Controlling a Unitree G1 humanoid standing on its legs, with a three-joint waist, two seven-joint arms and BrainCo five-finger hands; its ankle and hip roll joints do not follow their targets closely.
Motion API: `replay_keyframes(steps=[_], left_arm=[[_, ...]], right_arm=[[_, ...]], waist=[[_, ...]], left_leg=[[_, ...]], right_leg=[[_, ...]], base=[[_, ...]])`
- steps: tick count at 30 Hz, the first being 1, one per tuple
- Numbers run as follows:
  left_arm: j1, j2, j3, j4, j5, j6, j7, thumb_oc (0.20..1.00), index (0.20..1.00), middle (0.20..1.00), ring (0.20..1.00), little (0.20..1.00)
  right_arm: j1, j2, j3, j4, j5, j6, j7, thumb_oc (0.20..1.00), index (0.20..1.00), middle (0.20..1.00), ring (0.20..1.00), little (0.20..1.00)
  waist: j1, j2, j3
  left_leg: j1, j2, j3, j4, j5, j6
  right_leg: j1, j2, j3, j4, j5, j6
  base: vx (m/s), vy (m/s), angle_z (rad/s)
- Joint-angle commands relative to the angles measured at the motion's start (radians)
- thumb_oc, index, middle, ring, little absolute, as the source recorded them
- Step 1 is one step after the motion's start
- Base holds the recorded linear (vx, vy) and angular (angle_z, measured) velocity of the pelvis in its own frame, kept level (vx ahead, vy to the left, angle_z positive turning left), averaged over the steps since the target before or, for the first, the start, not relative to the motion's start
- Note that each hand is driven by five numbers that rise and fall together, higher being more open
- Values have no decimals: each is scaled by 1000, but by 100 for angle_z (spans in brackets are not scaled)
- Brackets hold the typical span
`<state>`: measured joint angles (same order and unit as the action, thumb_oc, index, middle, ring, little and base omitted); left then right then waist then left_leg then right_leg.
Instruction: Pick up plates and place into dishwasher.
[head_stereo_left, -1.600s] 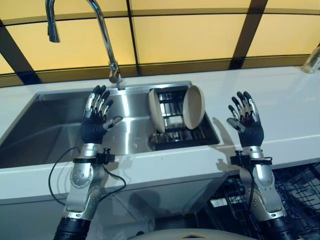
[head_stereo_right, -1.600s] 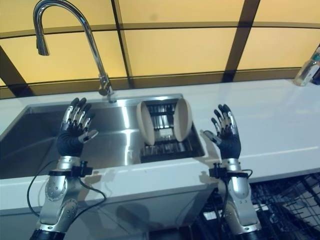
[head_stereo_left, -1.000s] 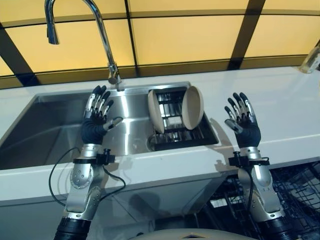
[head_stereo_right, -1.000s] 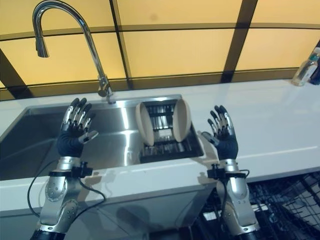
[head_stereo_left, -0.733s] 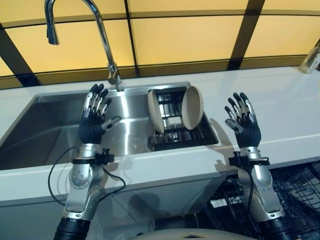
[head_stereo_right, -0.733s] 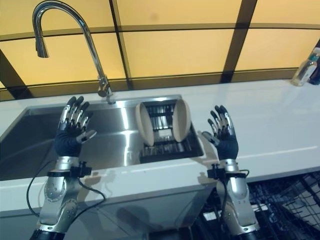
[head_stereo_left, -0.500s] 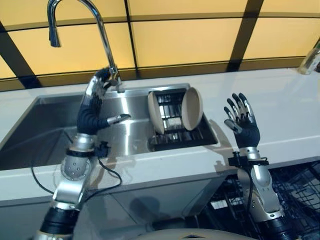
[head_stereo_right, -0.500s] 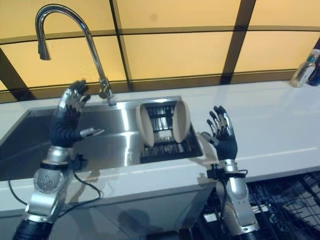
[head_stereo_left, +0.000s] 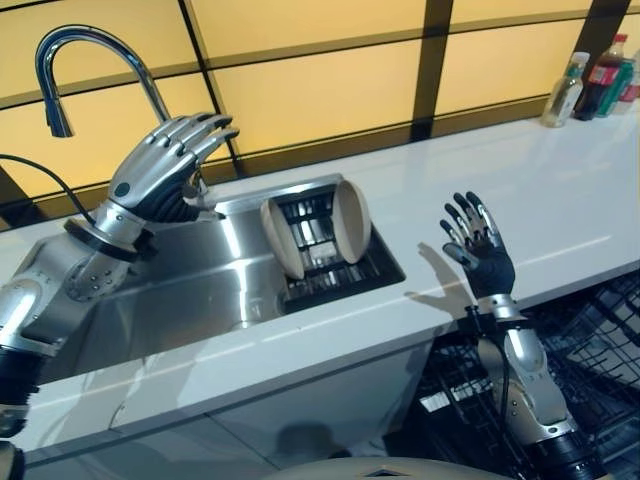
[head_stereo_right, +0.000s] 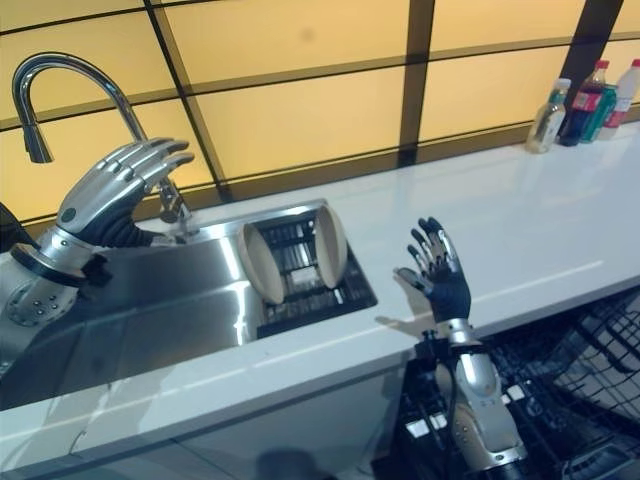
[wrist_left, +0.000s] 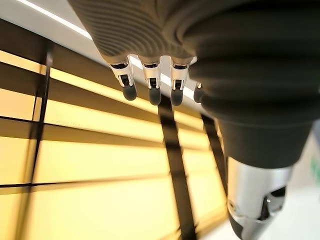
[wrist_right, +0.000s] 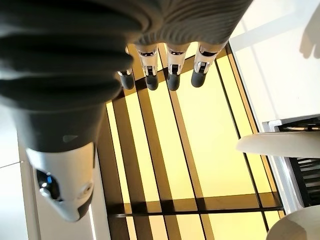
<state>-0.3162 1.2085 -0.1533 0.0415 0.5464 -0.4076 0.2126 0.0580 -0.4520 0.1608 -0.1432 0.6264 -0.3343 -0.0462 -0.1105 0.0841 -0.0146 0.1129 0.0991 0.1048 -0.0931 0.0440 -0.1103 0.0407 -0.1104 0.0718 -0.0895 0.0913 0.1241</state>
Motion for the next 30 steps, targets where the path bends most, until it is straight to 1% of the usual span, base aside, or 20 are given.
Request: replay_keyframes(steps=[1, 3, 5, 9, 13, 15, 18, 20, 25, 26, 28, 30], left_arm=[[-158, 107, -44, 87, 37, 30, -56, 1000, 1000, 1000, 1000, 1000], [-210, 131, -106, 112, 49, 42, -82, 1000, 1000, 1000, 1000, 1000], [-251, 140, -162, 146, 71, 33, -75, 1000, 1000, 1000, 1000, 1000], [-298, 127, -259, 199, 157, 8, -46, 1000, 1000, 1000, 1000, 1000], [-335, 104, -349, 265, 148, -12, -40, 1000, 1000, 1000, 1000, 1000], [-343, 86, -374, 273, 161, -21, -59, 1000, 1000, 1000, 1000, 1000], [-329, 69, -399, 291, 209, -20, -41, 1000, 1000, 1000, 1000, 1000], [-306, 62, -405, 322, 241, -16, 19, 1000, 1000, 1000, 1000, 1000], [-286, 38, -387, 375, 314, -21, 142, 1000, 1000, 1000, 1000, 1000], [-284, 34, -384, 383, 322, -25, 152, 1000, 1000, 1000, 1000, 1000], [-277, 28, -385, 386, 341, -27, 142, 1000, 1000, 1000, 1000, 1000], [-266, 28, -396, 380, 360, -17, 142, 1000, 1000, 1000, 1000, 1000]], right_arm=[[-65, -47, -25, -43, 37, -26, 24, 1000, 1000, 1000, 1000, 1000], [-60, -59, -22, -49, 41, -26, 19, 1000, 1000, 1000, 1000, 1000], [-54, -66, -19, -48, 42, -32, 18, 1000, 1000, 1000, 1000, 1000], [-52, -83, -14, -30, 53, -45, 13, 1000, 1000, 1000, 1000, 1000], [-45, -100, -18, -24, 67, -53, -1, 1000, 1000, 1000, 1000, 1000], [-44, -103, -21, -25, 68, -49, -9, 1000, 1000, 1000, 1000, 1000], [-41, -106, -23, -24, 71, -46, -12, 1000, 1000, 1000, 1000, 1000], [-25, -110, -28, -22, 74, -49, 2, 1000, 1000, 1000, 1000, 1000], [6, -110, -46, -33, 82, -30, 24, 1000, 1000, 1000, 1000, 1000], [9, -109, -48, -33, 84, -29, 28, 1000, 1000, 1000, 1000, 1000], [13, -108, -47, -35, 85, -25, 28, 1000, 1000, 1000, 1000, 1000], [10, -113, -46, -34, 91, -21, 27, 1000, 1000, 1000, 1000, 1000]], waist=[[-26, -7, 18], [-34, -2, 20], [-40, 0, 21], [-52, 2, 20], [-66, 1, 22], [-72, 1, 22], [-80, 1, 25], [-92, -1, 26], [-113, -4, 23], [-116, -4, 23], [-120, -4, 24], [-123, -3, 26]], left_leg=[[-66, -60, -4, 98, -86, 67], [-63, -60, -1, 93, -85, 68], [-59, -60, 1, 90, -87, 69], [-53, -60, 8, 85, -90, 71], [-48, -61, 15, 85, -95, 76], [-47, -63, 16, 84, -98, 79], [-45, -64, 19, 86, -101, 83], [-38, -65, 30, 83, -103, 86], [-28, -65, 55, 72, -103, 90], [-28, -65, 60, 72, -104, 91], [-28, -65, 66, 74, -105, 92], [-28, -66, 68, 76, -106, 94]], right_leg=[[-21, 7, -52, 113, -108, 27], [-22, 7, -52, 112, -106, 30], [-24, 8, -51, 113, -106, 32], [-26, 11, -47, 119, -107, 34], [-31, 15, -35, 127, -108, 35], [-34, 16, -28, 131, -109, 35], [-38, 18, -17, 138, -109, 37], [-39, 18, -9, 141, -105, 40], [-43, 20, 6, 136, -94, 44], [-45, 21, 8, 135, -93, 44], [-50, 22, 12, 138, -92, 44], [-52, 23, 14, 141, -93, 44]], base=[[45, 12, -1], [40, 6, -1], [45, -3, 0], [58, -17, -1], [56, -16, -4], [57, -1, -6], [57, 10, -12], [75, 8, -15], [63, -9, -9], [38, -18, -15], [35, -17, -13], [33, -11, -6]])
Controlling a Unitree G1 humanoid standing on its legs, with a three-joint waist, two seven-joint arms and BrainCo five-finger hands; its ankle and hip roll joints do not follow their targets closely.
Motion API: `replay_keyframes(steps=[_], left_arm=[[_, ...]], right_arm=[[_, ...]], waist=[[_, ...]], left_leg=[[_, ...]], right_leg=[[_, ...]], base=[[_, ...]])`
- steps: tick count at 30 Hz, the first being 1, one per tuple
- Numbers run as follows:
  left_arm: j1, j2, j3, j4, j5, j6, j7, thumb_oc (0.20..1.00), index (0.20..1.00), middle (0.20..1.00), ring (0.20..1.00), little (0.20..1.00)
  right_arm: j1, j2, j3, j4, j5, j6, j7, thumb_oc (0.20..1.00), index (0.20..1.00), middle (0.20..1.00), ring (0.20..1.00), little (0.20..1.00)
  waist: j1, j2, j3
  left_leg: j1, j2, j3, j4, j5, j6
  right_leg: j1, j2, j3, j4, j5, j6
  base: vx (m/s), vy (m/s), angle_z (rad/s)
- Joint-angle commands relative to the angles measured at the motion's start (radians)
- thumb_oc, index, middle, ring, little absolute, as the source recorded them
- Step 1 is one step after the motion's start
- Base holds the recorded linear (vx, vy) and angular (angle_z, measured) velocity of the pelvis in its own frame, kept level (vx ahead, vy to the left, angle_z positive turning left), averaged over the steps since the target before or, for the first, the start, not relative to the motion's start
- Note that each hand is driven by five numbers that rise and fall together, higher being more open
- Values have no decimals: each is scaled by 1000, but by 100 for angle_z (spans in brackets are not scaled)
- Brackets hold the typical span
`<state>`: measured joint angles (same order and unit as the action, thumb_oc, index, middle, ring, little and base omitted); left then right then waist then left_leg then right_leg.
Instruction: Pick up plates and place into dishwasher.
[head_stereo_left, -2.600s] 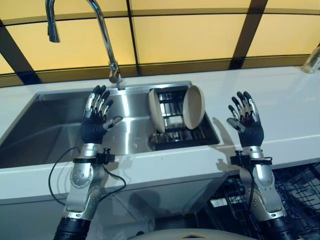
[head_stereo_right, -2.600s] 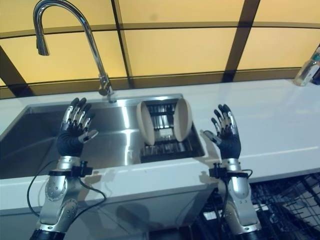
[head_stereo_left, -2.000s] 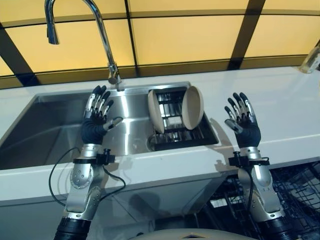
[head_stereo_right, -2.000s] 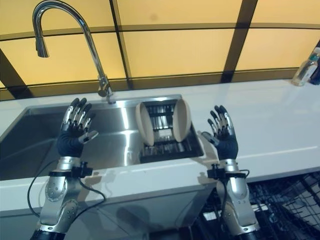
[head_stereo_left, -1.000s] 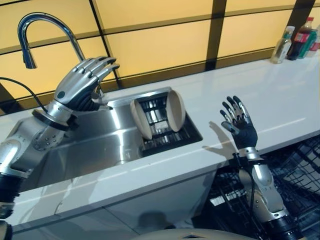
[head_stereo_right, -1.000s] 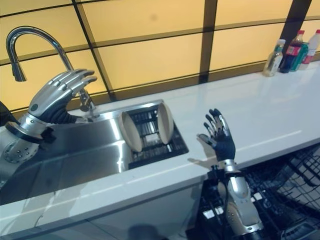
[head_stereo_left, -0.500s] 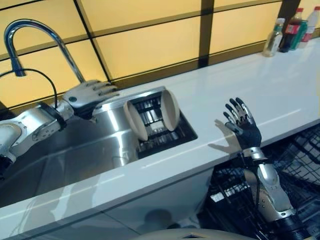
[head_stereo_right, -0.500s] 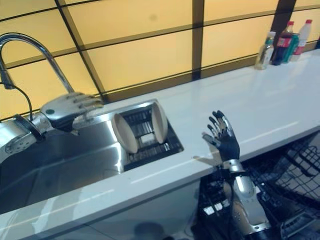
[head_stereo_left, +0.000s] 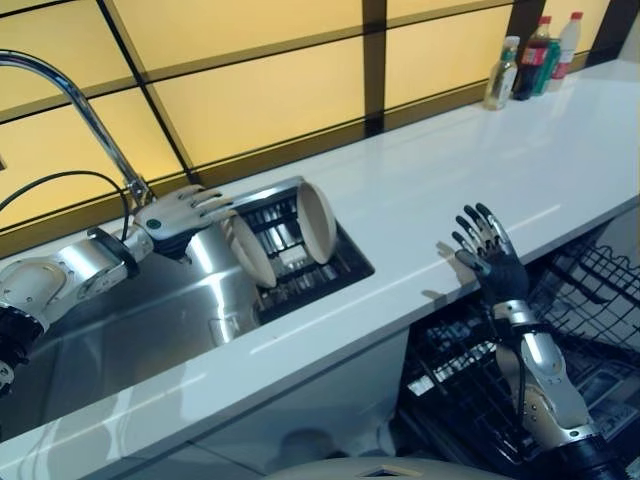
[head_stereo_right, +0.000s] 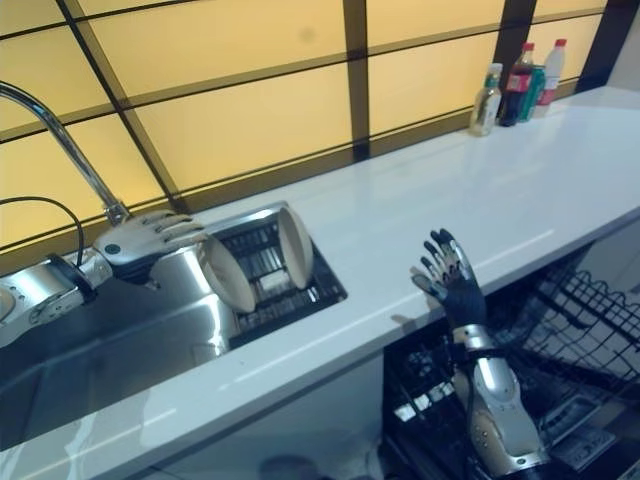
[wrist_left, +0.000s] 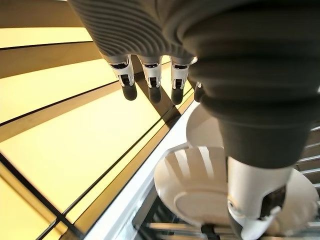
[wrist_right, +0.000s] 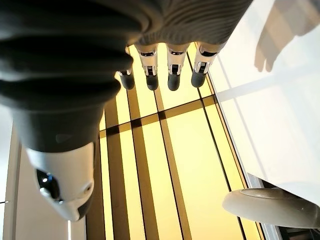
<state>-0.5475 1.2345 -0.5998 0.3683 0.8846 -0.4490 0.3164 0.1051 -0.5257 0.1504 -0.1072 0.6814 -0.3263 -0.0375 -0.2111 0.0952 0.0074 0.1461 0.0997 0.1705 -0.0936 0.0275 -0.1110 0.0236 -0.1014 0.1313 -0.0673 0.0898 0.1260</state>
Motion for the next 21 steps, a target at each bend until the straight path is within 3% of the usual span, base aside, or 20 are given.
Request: replay_keyframes(steps=[1, 4, 8, 16, 17, 18, 19, 20, 21], left_arm=[[-33, 0, 45, 52, 27, 32, 41, 1000, 1000, 1000, 1000, 1000], [-34, -5, 34, 59, -25, 47, 60, 1000, 1000, 1000, 1000, 1000], [-20, -22, 34, 67, 22, 31, 38, 1000, 1000, 1000, 1000, 1000], [-9, -24, -36, 84, 31, 77, -84, 1000, 1000, 1000, 1000, 1000], [-7, -25, -40, 92, 24, 84, -98, 900, 900, 900, 900, 900], [-3, -31, -42, 107, 27, 92, -127, 743, 743, 743, 743, 743], [4, -40, -49, 121, 40, 99, -136, 542, 542, 542, 542, 542], [10, -50, -60, 137, 45, 110, -138, 200, 200, 200, 200, 200], [14, -58, -68, 155, 42, 113, -133, 200, 200, 200, 200, 200]], right_arm=[[-40, -44, -32, -72, 38, -27, 12, 1000, 1000, 1000, 1000, 1000], [-38, -52, -24, -82, 43, -23, 2, 1000, 1000, 1000, 1000, 1000], [-35, -42, -15, -73, 35, -26, 17, 1000, 1000, 1000, 1000, 1000], [-38, -61, -1, -72, 44, -31, -1, 1000, 1000, 1000, 1000, 1000], [-38, -63, -1, -71, 45, -34, -2, 1000, 1000, 1000, 1000, 1000], [-38, -63, -1, -72, 44, -32, -1, 1000, 1000, 1000, 1000, 1000], [-39, -62, 2, -70, 42, -32, 0, 1000, 1000, 1000, 1000, 1000], [-42, -63, 4, -67, 43, -31, 2, 1000, 1000, 1000, 1000, 1000], [-44, -65, 5, -69, 44, -29, 0, 1000, 1000, 1000, 1000, 1000]], waist=[[-23, -13, 5], [-28, -13, 9], [-32, -12, 12], [-43, -4, 21], [-43, -3, 23], [-45, -2, 24], [-48, -1, 26], [-50, -1, 28], [-52, -1, 29]], left_leg=[[-61, -67, 2, 76, -90, 95], [-58, -67, 4, 77, -91, 96], [-56, -64, 13, 83, -94, 97], [-52, -60, 12, 81, -90, 96], [-51, -60, 13, 82, -90, 96], [-51, -58, 15, 83, -89, 95], [-51, -57, 16, 84, -89, 95], [-50, -57, 17, 85, -88, 95], [-50, -56, 18, 85, -89, 95]], right_leg=[[-35, 15, -44, 120, -93, 42], [-35, 17, -40, 122, -93, 42], [-34, 19, -37, 125, -98, 41], [-32, 26, -38, 125, -103, 39], [-31, 27, -38, 125, -103, 38], [-31, 28, -38, 124, -103, 38], [-30, 28, -38, 124, -103, 38], [-30, 28, -37, 124, -104, 38], [-30, 28, -37, 125, -104, 39]], base=[[33, -7, -9], [37, -8, -11], [38, -29, -5], [9, -13, -1], [0, 0, 0], [0, 0, 0], [0, 0, 0], [0, 0, 0], [0, 0, 0]])
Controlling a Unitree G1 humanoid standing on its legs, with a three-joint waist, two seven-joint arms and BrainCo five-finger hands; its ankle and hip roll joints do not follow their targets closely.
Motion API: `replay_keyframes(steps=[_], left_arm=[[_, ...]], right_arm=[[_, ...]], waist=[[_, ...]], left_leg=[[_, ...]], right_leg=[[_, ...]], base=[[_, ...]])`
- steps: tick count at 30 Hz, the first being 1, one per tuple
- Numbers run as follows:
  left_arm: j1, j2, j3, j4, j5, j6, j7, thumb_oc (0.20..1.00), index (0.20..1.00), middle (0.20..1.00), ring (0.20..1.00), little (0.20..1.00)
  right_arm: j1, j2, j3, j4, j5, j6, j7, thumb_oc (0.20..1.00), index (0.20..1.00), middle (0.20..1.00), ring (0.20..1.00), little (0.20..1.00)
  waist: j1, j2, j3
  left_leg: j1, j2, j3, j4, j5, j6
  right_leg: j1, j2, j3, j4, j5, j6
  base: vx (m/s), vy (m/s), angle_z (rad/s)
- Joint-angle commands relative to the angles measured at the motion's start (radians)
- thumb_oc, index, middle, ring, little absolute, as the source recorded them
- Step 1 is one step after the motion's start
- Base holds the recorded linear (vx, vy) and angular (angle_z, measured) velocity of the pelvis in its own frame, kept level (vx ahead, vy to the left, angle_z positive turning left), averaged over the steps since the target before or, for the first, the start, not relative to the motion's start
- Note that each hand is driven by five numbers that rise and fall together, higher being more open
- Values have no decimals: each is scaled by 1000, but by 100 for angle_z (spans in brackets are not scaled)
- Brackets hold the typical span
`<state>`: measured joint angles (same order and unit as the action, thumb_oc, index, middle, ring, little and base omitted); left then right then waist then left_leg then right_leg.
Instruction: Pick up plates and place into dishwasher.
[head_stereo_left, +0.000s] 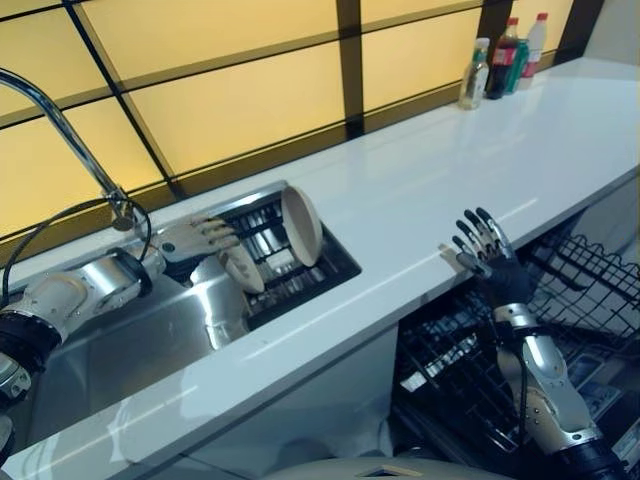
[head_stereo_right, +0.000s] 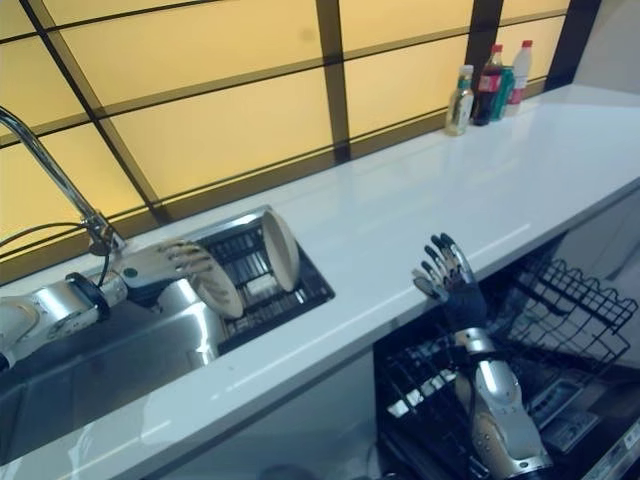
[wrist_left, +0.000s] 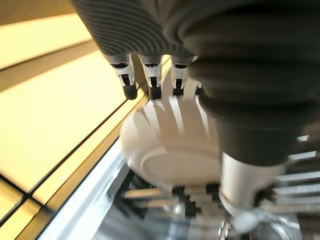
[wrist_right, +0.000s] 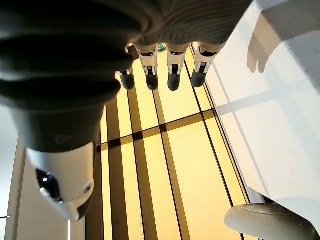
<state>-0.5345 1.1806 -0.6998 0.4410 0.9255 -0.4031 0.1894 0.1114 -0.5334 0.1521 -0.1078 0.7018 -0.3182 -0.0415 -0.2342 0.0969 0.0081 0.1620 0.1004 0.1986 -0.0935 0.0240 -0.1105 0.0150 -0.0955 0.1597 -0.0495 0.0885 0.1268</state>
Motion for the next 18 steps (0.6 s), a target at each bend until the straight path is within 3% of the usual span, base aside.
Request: replay_keyframes(steps=[1, 10, 18], left_arm=[[1, -17, 25, 97, -2, 71, -4, 200, 200, 200, 200, 200], [26, -42, 43, 145, 41, 46, 148, 200, 200, 200, 200, 200], [48, -52, 74, 123, -14, 8, 129, 200, 200, 200, 200, 200]], right_arm=[[-52, -57, 6, -74, 20, -34, -1, 1000, 1000, 1000, 1000, 1000], [-38, -47, -5, -62, 25, -41, 10, 1000, 1000, 1000, 1000, 1000], [-33, -31, 0, -60, 25, -42, 11, 1000, 1000, 1000, 1000, 1000]], waist=[[-31, -2, 30], [-43, -2, 33], [-35, -2, 26]], left_leg=[[-67, -57, -9, 86, -85, 95], [-66, -56, 6, 84, -82, 94], [-62, -56, 3, 82, -81, 93]], right_leg=[[-23, 23, -65, 108, -104, 37], [-27, 24, -59, 105, -100, 37], [-17, 23, -70, 98, -100, 35]], base=[[0, 0, 0], [1, -2, -2], [10, -4, -7]])
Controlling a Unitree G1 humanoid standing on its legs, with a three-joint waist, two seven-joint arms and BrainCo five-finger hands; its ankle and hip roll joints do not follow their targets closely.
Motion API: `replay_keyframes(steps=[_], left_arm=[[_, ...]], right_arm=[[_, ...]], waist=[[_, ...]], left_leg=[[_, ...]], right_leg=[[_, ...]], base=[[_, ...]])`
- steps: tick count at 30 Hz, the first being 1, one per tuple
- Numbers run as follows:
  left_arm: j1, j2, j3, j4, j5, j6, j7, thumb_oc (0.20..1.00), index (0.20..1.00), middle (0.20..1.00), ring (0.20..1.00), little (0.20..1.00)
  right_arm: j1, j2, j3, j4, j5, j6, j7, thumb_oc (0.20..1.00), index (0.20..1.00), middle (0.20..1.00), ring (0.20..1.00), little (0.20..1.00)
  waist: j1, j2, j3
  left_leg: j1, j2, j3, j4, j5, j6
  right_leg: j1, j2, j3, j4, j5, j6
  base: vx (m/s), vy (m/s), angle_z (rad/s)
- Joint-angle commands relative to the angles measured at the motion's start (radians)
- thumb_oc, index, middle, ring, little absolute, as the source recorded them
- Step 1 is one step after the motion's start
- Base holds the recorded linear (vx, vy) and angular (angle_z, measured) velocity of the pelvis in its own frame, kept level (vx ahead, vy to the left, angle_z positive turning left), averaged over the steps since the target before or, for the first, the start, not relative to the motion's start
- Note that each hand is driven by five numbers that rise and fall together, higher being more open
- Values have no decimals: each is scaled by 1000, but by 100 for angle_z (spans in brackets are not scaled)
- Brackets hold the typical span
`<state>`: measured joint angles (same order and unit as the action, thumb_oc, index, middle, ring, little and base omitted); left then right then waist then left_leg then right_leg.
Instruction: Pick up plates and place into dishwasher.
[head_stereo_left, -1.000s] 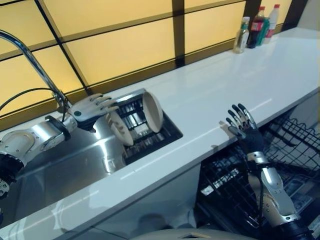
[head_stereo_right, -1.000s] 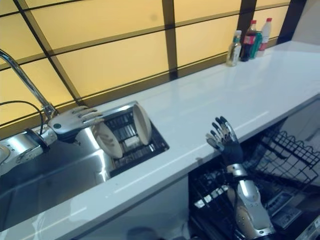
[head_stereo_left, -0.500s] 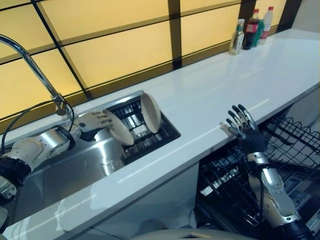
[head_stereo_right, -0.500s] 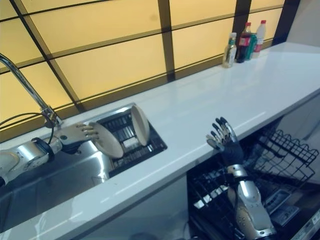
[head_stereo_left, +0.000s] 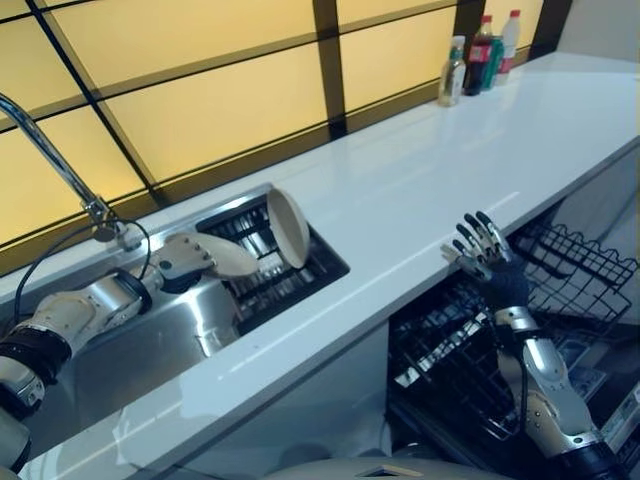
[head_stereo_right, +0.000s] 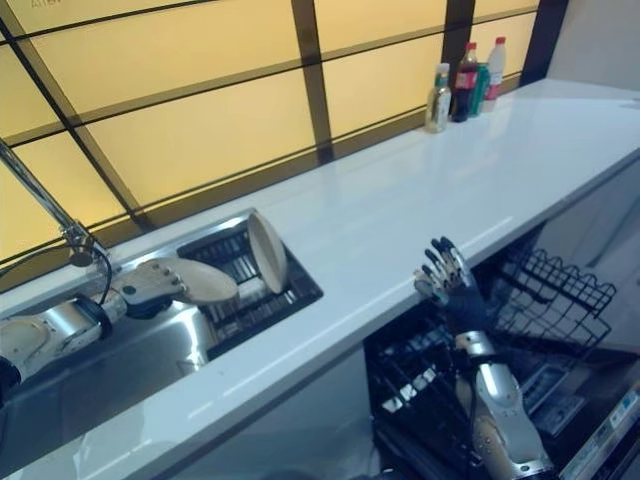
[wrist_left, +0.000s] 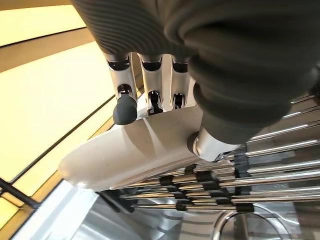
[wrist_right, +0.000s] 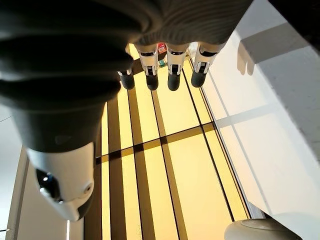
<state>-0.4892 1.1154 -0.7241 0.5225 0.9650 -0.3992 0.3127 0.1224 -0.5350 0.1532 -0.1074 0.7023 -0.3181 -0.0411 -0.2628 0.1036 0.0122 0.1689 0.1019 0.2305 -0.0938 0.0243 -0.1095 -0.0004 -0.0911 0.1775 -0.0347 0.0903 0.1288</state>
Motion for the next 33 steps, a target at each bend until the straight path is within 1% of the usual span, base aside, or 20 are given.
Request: replay_keyframes(steps=[1, 3, 8, 11, 16, 18, 20, 22, 24, 26, 28, 30, 31, 32, 33], left_arm=[[4, 18, 103, 35, -56, -3, 0, 200, 200, 200, 200, 200], [10, 29, 111, 23, -54, -9, -4, 200, 200, 200, 200, 200], [-2, 72, 143, 2, -105, -31, 36, 200, 200, 200, 200, 200], [-20, 96, 179, -22, -156, -50, 63, 200, 200, 200, 200, 200], [-37, 132, 261, -101, -222, -73, 73, 200, 200, 200, 200, 200], [-27, 151, 290, -129, -288, -74, 83, 200, 200, 200, 200, 200], [22, 151, 376, -167, -422, -86, 98, 200, 200, 200, 200, 200], [87, 112, 508, -207, -544, -116, 104, 200, 200, 200, 200, 200], [149, 50, 639, -268, -622, -141, 78, 200, 200, 200, 200, 200], [202, -20, 728, -333, -700, -162, 46, 200, 200, 200, 200, 200], [248, -95, 784, -414, -780, -178, 7, 200, 200, 200, 200, 200], [279, -162, 803, -478, -836, -174, -34, 200, 200, 200, 200, 200], [298, -227, 811, -520, -919, -182, -77, 200, 200, 200, 200, 200], [309, -261, 820, -544, -970, -182, -111, 200, 200, 200, 200, 200], [322, -330, 827, -577, -1060, -176, -176, 200, 200, 200, 200, 200]], right_arm=[[-44, -31, -2, -60, 25, -43, 8, 1000, 1000, 1000, 1000, 1000], [-46, -32, -2, -57, 30, -46, 11, 1000, 1000, 1000, 1000, 1000], [-45, -34, -1, -63, 34, -57, 10, 1000, 1000, 1000, 1000, 1000], [-45, -32, -2, -71, 38, -54, 11, 1000, 1000, 1000, 1000, 1000], [-48, -23, 2, -64, 37, -66, 8, 1000, 1000, 1000, 1000, 1000], [-52, -27, 2, -64, 31, -75, -5, 1000, 1000, 1000, 1000, 1000], [-49, -31, -15, -74, -1, -83, -46, 1000, 1000, 1000, 1000, 1000], [-43, -15, -43, -70, -18, -90, -75, 1000, 1000, 1000, 1000, 1000], [-38, 9, -72, -60, -44, -99, -90, 1000, 1000, 1000, 1000, 1000], [-33, 30, -104, -66, -72, -98, -104, 1000, 1000, 1000, 1000, 1000], [-33, 41, -131, -73, -97, -103, -106, 1000, 1000, 1000, 1000, 1000], [-36, 47, -142, -81, -118, -110, -107, 1000, 1000, 1000, 1000, 1000], [-43, 55, -148, -86, -129, -118, -104, 1000, 1000, 1000, 1000, 1000], [-46, 59, -150, -87, -127, -118, -98, 1000, 1000, 1000, 1000, 1000], [-55, 74, -151, -86, -116, -115, -74, 1000, 1000, 1000, 1000, 1000]], waist=[[-4, -9, 20], [0, -10, 17], [11, -14, 8], [20, -17, 3], [49, -26, -7], [59, -29, -10], [73, -36, -11], [84, -41, -14], [91, -45, -17], [98, -51, -21], [106, -57, -24], [112, -63, -25], [119, -69, -25], [121, -70, -25], [128, -76, -25]], left_leg=[[-69, -58, -29, 82, -81, 92], [-68, -57, -30, 82, -81, 91], [-68, -56, -33, 85, -81, 90], [-72, -56, -36, 88, -80, 88], [-78, -57, -53, 92, -79, 88], [-82, -58, -62, 93, -78, 88], [-85, -58, -75, 91, -74, 86], [-86, -59, -87, 86, -72, 87], [-87, -62, -99, 81, -69, 87], [-89, -64, -112, 74, -66, 87], [-90, -67, -125, 71, -66, 87], [-92, -70, -133, 71, -67, 87], [-93, -72, -140, 71, -67, 88], [-92, -72, -142, 70, -68, 88], [-92, -74, -148, 69, -69, 88]], right_leg=[[-1, 18, -90, 83, -102, 33], [2, 17, -94, 81, -102, 34], [7, 17, -104, 77, -101, 32], [9, 18, -107, 74, -100, 29], [13, 19, -122, 73, -100, 22], [13, 19, -128, 74, -101, 20], [14, 21, -130, 74, -103, 17], [15, 25, -130, 74, -105, 14], [17, 26, -131, 73, -107, 10], [17, 27, -133, 71, -107, 8], [18, 28, -138, 71, -109, 6], [18, 28, -141, 70, -110, 3], [19, 28, -145, 69, -110, 0], [20, 29, -146, 68, -110, -2], [22, 30, -148, 66, -111, -5]], base=[[0, 0, 0], [0, 0, 0], [-6, -1, 0], [-44, 2, 0], [-51, 1, 1], [-65, -1, 6], [-67, 9, 6], [-51, 16, 8], [-50, 14, 8], [-52, 8, 3], [-53, 3, 2], [-52, -1, 7], [-48, -4, 13], [-55, -9, 12], [-50, -9, 9]])
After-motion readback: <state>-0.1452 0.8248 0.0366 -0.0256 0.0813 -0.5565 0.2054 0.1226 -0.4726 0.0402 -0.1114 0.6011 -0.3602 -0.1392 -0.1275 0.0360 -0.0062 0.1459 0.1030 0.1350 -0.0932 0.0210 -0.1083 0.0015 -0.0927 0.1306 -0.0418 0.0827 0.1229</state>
